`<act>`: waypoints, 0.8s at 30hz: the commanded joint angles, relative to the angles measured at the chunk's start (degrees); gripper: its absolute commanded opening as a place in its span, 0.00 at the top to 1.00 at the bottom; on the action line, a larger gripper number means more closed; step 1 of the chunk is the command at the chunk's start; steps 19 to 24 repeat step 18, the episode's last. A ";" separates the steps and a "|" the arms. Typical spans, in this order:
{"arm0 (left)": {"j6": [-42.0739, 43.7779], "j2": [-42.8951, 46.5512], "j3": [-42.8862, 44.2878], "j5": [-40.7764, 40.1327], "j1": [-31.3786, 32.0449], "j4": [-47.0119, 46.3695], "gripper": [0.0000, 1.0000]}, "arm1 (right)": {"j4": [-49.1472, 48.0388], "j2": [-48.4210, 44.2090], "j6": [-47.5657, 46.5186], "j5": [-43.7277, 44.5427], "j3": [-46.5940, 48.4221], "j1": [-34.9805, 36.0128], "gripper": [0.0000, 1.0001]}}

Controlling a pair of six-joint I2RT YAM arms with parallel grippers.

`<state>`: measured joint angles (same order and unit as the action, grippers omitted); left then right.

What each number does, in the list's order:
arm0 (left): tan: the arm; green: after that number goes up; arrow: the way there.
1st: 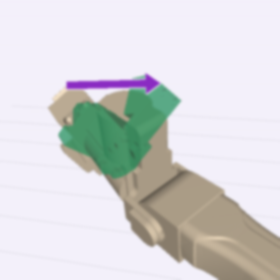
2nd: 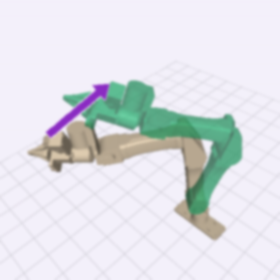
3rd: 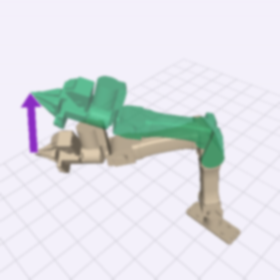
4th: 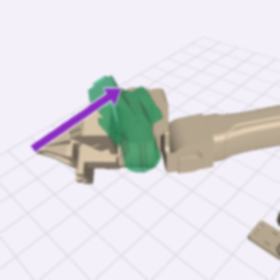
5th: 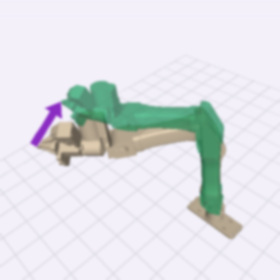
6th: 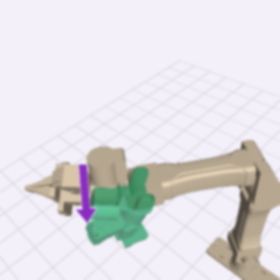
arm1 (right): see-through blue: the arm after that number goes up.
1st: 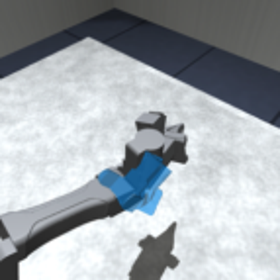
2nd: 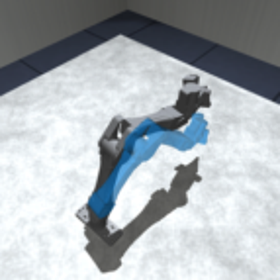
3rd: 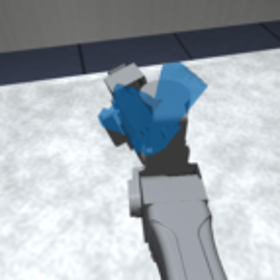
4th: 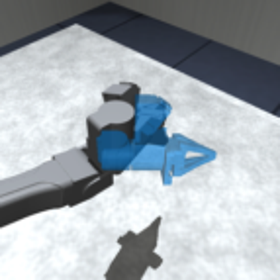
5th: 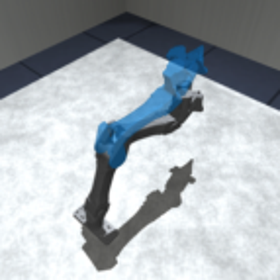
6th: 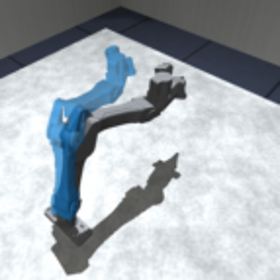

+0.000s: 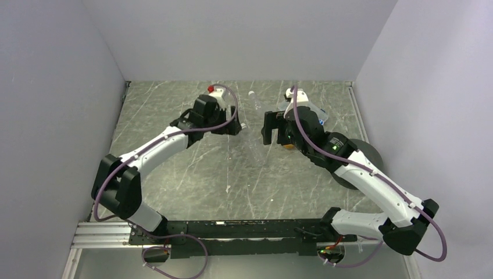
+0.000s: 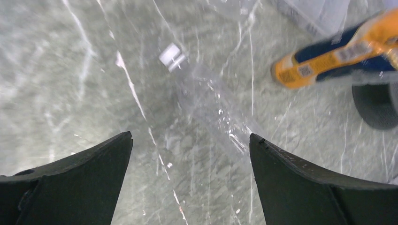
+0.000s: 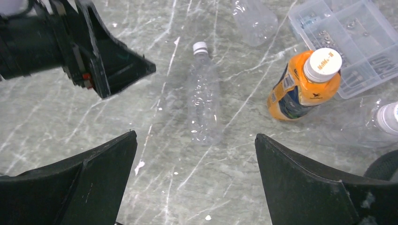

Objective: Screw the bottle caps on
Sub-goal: Reset both arms

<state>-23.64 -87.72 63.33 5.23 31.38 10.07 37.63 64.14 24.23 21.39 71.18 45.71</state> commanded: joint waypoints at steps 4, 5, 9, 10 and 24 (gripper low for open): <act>2.17 6.59 12.64 -14.63 0.09 19.06 0.01 | -2.59 -1.59 2.52 -5.27 4.10 -0.95 0.00; 2.84 7.90 12.89 -15.72 0.09 19.57 0.01 | -2.98 -1.69 2.80 -5.83 4.54 -1.06 0.00; 5.37 12.76 12.73 -17.21 0.07 19.48 0.01 | -3.62 -1.76 3.43 -7.26 5.88 -1.25 0.00; 5.82 13.59 12.83 -17.51 0.06 19.58 0.01 | -4.00 -2.00 3.53 -7.46 5.86 -1.30 0.00; 7.30 15.81 13.92 -21.28 0.09 21.49 0.00 | -5.98 -2.95 4.44 -8.41 4.85 -1.59 0.00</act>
